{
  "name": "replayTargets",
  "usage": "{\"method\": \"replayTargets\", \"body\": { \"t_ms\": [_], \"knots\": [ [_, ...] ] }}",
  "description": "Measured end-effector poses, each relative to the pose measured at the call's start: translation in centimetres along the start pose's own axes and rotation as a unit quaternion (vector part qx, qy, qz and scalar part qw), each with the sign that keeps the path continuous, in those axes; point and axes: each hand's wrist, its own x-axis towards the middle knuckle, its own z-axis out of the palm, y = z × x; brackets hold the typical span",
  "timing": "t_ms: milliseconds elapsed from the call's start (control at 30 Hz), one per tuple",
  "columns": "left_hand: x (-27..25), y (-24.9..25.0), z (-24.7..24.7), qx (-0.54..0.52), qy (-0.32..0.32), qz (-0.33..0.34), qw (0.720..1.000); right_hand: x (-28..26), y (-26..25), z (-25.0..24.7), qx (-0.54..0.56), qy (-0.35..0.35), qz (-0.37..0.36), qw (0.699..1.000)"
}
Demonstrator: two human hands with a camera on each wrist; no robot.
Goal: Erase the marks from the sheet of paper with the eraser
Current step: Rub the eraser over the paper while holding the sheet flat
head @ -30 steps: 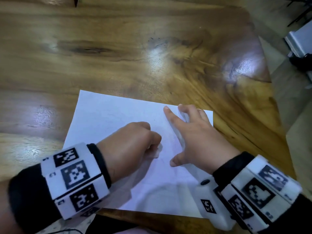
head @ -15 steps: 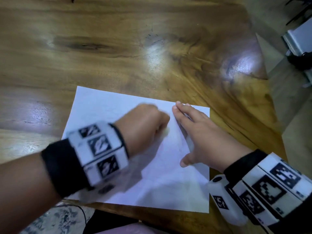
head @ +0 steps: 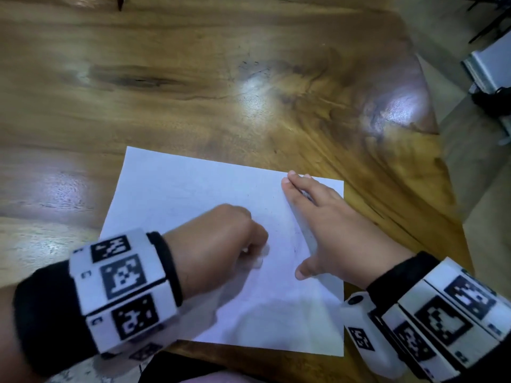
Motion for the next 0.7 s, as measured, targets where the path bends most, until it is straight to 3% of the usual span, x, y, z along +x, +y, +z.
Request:
{"method": "replayTargets", "body": {
  "t_ms": [67, 200, 267, 300, 367, 433, 467, 633, 700],
  "knots": [
    [0.4, -0.6, -0.6, -0.01, -0.014, -0.009, 1.0, 0.0, -0.1, -0.1, -0.003, 0.0, 0.0, 1.0],
    [3.4, -2.2, -3.5, 0.046, 0.131, -0.087, 0.986, 0.2, -0.3, -0.2, -0.005, -0.003, 0.003, 1.0],
    [3.1, -2.6, -3.5, 0.034, 0.156, -0.087, 0.983, 0.1, -0.4, -0.2, 0.001, -0.004, 0.004, 1.0],
    [2.2, -2.4, -2.9, 0.03, 0.153, -0.054, 0.986, 0.0, -0.3, -0.2, 0.0, -0.004, 0.004, 1.0],
    [0.1, -1.7, -1.6, 0.016, 0.083, -0.014, 0.996, 0.0, -0.3, -0.2, -0.002, -0.001, 0.003, 1.0],
    [-1.0, -1.3, -0.8, -0.009, 0.008, -0.021, 1.0, -0.1, -0.4, -0.2, -0.004, -0.001, 0.006, 1.0],
    [-0.9, -1.6, -0.9, -0.012, 0.0, -0.027, 1.0, -0.1, -0.4, -0.2, -0.003, 0.0, 0.007, 1.0],
    [2.4, -2.8, -3.2, 0.011, 0.096, -0.063, 0.993, 0.2, -0.3, -0.2, 0.005, 0.002, 0.007, 1.0],
    [2.4, -3.0, -3.2, 0.014, 0.101, -0.072, 0.992, 0.1, -0.3, -0.2, 0.007, 0.0, 0.007, 1.0]
  ]
}}
